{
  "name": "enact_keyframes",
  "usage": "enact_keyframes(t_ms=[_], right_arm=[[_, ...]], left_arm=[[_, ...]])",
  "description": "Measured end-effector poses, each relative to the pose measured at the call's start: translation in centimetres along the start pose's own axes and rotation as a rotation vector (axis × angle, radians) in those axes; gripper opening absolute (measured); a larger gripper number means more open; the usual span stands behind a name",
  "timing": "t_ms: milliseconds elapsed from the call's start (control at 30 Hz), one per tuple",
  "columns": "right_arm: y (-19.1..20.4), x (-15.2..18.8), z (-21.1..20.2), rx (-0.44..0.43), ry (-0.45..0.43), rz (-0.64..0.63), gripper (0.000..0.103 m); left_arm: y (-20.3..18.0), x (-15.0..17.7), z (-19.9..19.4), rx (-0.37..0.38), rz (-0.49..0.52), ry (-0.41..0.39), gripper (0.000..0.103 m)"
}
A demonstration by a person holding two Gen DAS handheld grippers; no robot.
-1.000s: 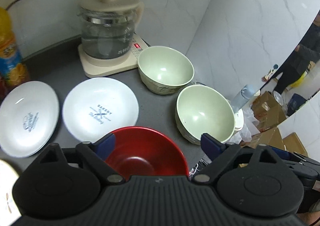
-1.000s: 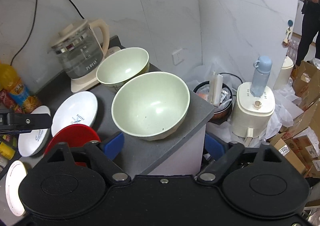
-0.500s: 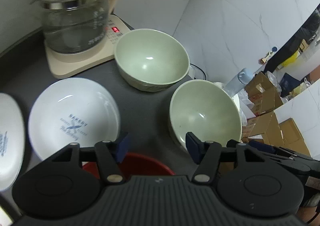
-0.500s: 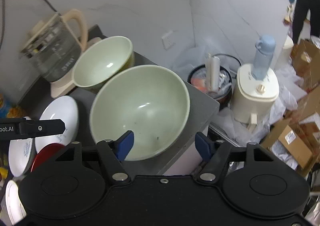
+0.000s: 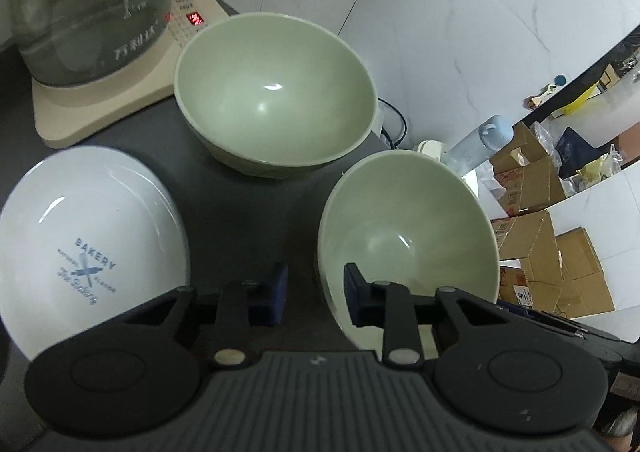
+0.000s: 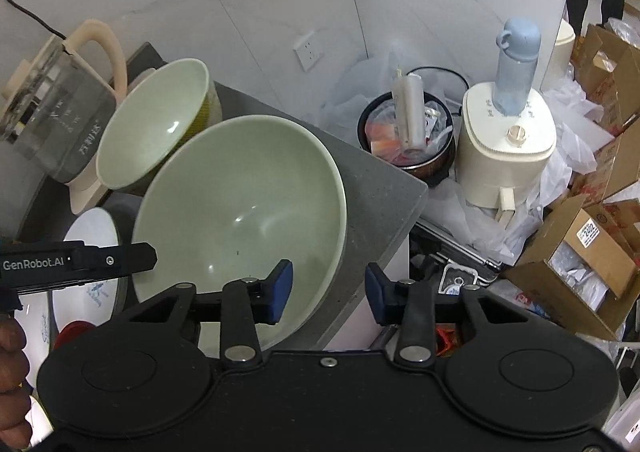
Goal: Organize plates and bowls
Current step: 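Close both grippers on the rim of the larger pale green bowl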
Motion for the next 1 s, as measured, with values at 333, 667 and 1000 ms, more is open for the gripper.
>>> enact_keyframes(t_ms=[333,667,1000], right_arm=[[0.2,-0.3,1.7,-0.005,0.037,0.013,0.029],[-0.3,-0.2,2.2,-0.023,0.048,0.028,0.016],[0.6,-0.3,-0.8,-0.082,-0.003,-0.036,0.016]], left_arm=[[0.3,-0.6,1.8,0.016,-0.031,0.032,0.013],[0.3,0.0,2.3,0.027,-0.056,0.044,0.009],[-0.5,0.9,-2.2,0.016,-0.096,-0.055,0.009]])
Point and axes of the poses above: each gripper's, at about its wrist camera, not at the fingertips, and z roughly the way its jaws point, y to its left, x to its underside, the point moved 1 cm from there along z, roughly the way its jaws point, and after that the axes turned 2 degrees about z, right-handed, at the moved point
